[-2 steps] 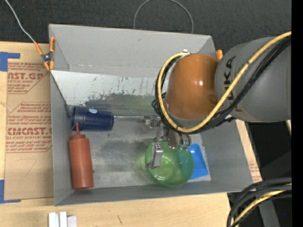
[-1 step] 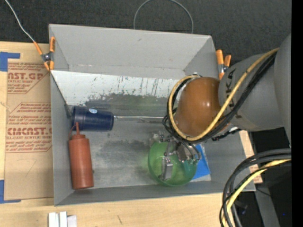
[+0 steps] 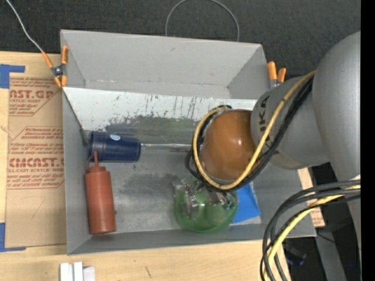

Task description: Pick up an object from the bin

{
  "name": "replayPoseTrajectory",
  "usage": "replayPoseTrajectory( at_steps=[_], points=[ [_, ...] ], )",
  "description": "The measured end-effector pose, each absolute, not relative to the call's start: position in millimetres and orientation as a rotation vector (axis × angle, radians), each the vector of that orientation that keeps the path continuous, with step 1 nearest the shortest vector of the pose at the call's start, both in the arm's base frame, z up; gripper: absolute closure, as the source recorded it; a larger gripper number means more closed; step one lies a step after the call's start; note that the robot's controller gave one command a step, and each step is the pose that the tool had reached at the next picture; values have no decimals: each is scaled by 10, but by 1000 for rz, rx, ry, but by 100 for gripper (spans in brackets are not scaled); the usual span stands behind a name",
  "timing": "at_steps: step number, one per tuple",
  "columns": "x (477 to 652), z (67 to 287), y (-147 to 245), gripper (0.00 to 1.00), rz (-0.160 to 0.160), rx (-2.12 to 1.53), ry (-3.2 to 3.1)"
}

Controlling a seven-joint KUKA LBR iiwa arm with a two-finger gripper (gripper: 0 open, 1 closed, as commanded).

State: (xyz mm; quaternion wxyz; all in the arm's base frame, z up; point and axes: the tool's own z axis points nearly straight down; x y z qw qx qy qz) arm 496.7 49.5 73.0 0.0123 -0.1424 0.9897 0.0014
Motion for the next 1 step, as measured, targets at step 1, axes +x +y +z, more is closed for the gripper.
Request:
replayPoseTrajectory(
  at_steps=[1],
  points=[
    [4967,730,495,100,5,-443,3085]
  ],
)
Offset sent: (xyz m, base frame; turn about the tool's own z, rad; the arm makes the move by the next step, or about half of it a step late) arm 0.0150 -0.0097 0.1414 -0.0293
